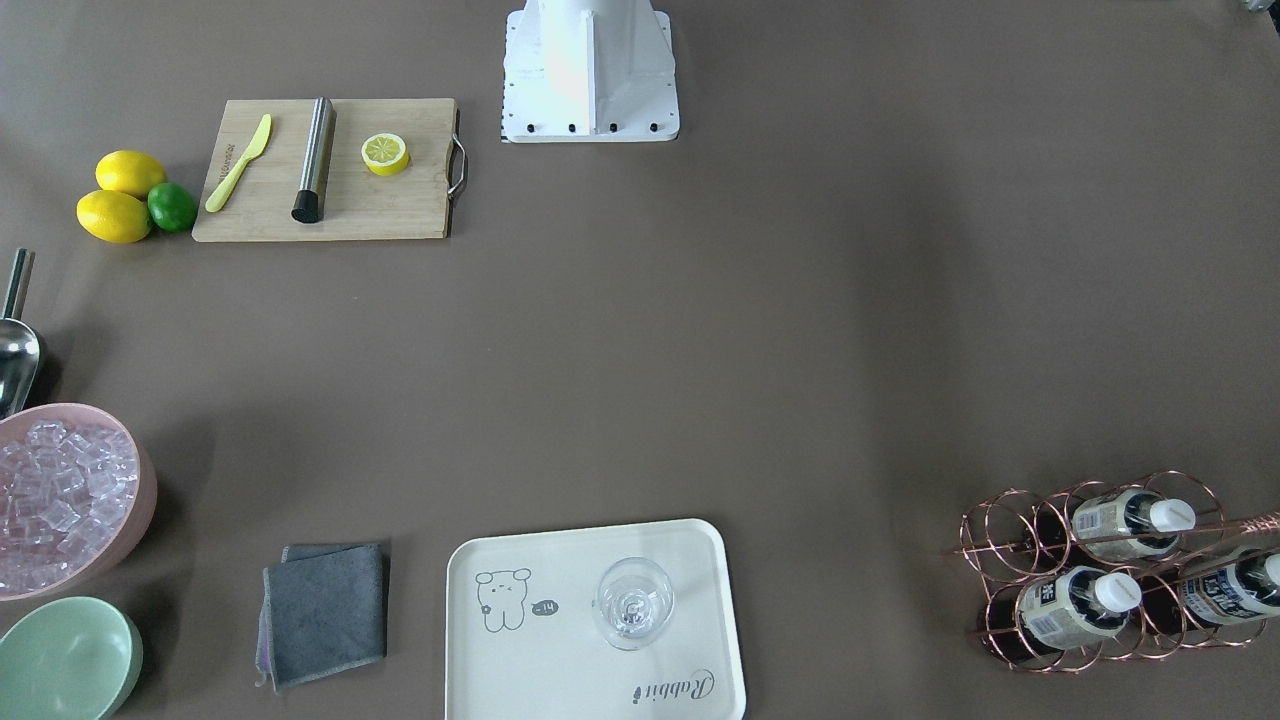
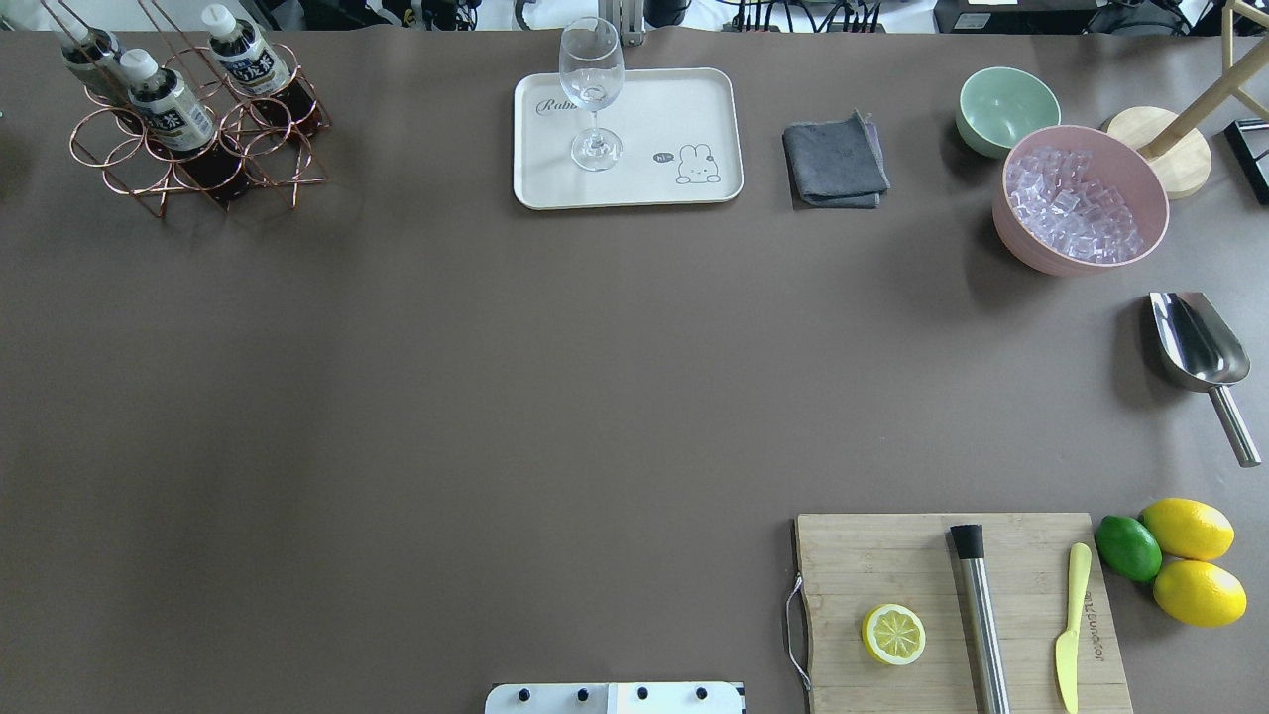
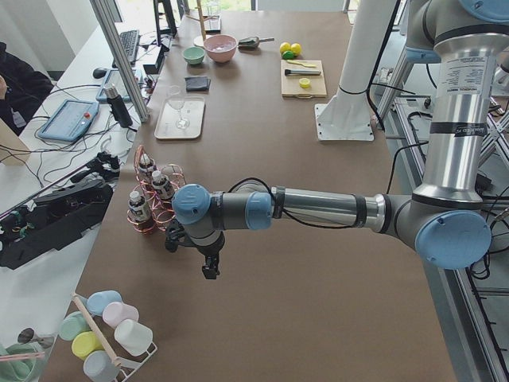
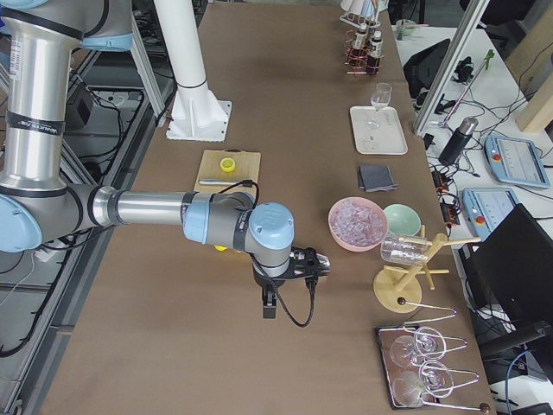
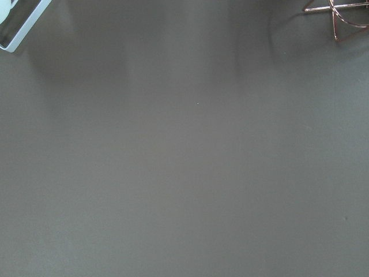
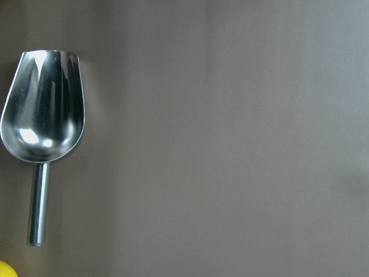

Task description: Take tea from basket to plate

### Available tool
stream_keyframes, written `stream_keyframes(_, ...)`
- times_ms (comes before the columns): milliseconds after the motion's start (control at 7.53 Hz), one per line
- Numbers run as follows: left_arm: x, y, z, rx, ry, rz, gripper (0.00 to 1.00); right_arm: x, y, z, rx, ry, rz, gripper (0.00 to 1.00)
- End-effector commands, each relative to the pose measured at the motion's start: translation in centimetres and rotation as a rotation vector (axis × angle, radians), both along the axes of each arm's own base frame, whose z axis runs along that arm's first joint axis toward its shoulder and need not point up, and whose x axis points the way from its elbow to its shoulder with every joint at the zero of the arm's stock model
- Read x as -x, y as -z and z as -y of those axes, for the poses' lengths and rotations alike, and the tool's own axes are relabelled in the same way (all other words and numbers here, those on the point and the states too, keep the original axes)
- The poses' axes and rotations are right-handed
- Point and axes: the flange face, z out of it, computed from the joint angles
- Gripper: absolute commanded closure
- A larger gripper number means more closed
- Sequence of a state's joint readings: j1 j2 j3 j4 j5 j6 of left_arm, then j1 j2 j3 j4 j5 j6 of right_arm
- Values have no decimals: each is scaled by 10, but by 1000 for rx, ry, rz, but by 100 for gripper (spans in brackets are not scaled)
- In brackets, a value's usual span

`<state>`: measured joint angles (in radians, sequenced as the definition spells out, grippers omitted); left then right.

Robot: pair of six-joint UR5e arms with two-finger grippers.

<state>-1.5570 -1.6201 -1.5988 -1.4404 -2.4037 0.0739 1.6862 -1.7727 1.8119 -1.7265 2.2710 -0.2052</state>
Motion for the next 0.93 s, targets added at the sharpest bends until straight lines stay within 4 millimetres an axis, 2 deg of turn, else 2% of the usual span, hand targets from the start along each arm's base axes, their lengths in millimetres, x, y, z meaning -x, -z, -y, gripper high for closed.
stream_keyframes(0, -1, 0, 1, -1, -1, 2, 2, 1, 3, 2, 69, -88, 14, 0)
stream_keyframes(796, 0, -1, 2, 3, 1, 8, 2, 1, -2, -1, 75, -91, 27, 0)
